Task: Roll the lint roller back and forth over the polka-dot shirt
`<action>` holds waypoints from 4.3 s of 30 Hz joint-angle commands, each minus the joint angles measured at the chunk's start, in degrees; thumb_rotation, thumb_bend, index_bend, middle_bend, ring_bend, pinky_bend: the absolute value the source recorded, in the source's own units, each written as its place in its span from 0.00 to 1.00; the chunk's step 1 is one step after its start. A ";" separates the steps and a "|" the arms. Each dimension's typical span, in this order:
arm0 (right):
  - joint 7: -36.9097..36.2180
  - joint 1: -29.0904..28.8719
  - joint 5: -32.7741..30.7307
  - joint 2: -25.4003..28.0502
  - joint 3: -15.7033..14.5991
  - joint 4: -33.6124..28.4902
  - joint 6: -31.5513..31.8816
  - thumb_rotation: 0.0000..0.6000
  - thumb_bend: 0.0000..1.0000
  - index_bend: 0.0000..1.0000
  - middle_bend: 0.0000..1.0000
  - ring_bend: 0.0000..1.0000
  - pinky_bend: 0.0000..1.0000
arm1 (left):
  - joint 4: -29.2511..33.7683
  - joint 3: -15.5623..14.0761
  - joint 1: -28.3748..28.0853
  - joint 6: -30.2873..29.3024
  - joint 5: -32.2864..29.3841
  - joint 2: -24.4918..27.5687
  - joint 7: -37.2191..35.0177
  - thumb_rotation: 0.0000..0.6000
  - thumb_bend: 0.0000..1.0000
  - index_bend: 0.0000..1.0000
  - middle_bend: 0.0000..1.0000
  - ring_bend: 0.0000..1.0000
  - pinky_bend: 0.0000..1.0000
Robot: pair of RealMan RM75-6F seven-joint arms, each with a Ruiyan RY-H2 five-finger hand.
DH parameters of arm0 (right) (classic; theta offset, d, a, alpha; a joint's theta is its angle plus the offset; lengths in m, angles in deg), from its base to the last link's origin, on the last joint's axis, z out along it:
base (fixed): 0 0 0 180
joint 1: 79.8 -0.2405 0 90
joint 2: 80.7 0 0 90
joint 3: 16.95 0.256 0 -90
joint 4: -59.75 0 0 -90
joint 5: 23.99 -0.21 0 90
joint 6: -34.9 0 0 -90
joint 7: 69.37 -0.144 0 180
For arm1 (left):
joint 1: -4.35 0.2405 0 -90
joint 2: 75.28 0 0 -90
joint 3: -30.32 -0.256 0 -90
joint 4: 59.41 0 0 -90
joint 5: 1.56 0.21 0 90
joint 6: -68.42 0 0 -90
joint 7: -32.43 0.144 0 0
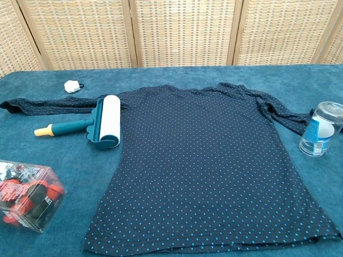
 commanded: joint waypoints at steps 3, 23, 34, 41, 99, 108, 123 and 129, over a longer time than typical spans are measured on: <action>-0.31 0.16 0.16 0.16 -0.02 -0.07 0.34 1.00 0.07 0.00 0.00 0.00 0.00 | 0.24 -0.09 0.12 -0.22 0.16 0.10 0.14 1.00 0.19 0.00 0.00 0.00 0.00; -0.75 0.26 0.41 0.55 0.06 -0.37 0.77 1.00 0.07 0.00 0.00 0.00 0.00 | 0.49 -0.04 0.23 -0.52 0.38 0.24 0.06 1.00 0.19 0.00 0.00 0.00 0.00; -1.93 0.29 -0.33 0.88 0.38 -0.15 0.58 1.00 0.07 0.00 0.00 0.00 0.00 | 1.41 0.90 -0.19 -0.51 -0.19 0.51 0.38 1.00 0.19 0.00 0.00 0.00 0.00; -2.19 0.17 -0.47 0.91 0.49 0.02 0.39 1.00 0.07 0.00 0.00 0.00 0.00 | 2.73 4.36 -2.59 0.96 -2.57 2.50 1.79 1.00 0.21 0.00 0.08 0.12 0.21; -1.70 -0.66 -4.86 -0.33 1.79 2.64 -2.39 1.00 0.07 0.00 0.00 0.00 0.00 | -30.23 5.41 -33.46 35.24 -41.08 -15.18 11.18 1.00 0.26 0.41 0.90 0.74 0.63; -1.42 -0.85 -5.61 -0.60 1.98 3.14 -2.98 1.00 0.07 0.00 0.00 0.00 0.00 | -34.95 4.96 -34.80 37.00 -41.92 -18.50 10.87 1.00 0.26 0.41 0.90 0.74 0.63; -1.25 -1.05 -5.83 -0.90 2.00 3.44 -3.38 1.00 0.07 0.00 0.00 0.00 0.00 | -39.51 3.45 -35.24 37.72 -40.68 -22.12 10.57 1.00 0.53 0.83 0.91 0.74 0.63; -1.54 -0.95 -5.73 -0.71 2.04 3.29 -3.12 1.00 0.07 0.00 0.00 0.00 0.00 | -38.41 3.64 -35.02 34.87 -33.50 -21.00 7.26 1.00 0.49 0.85 0.91 0.75 0.63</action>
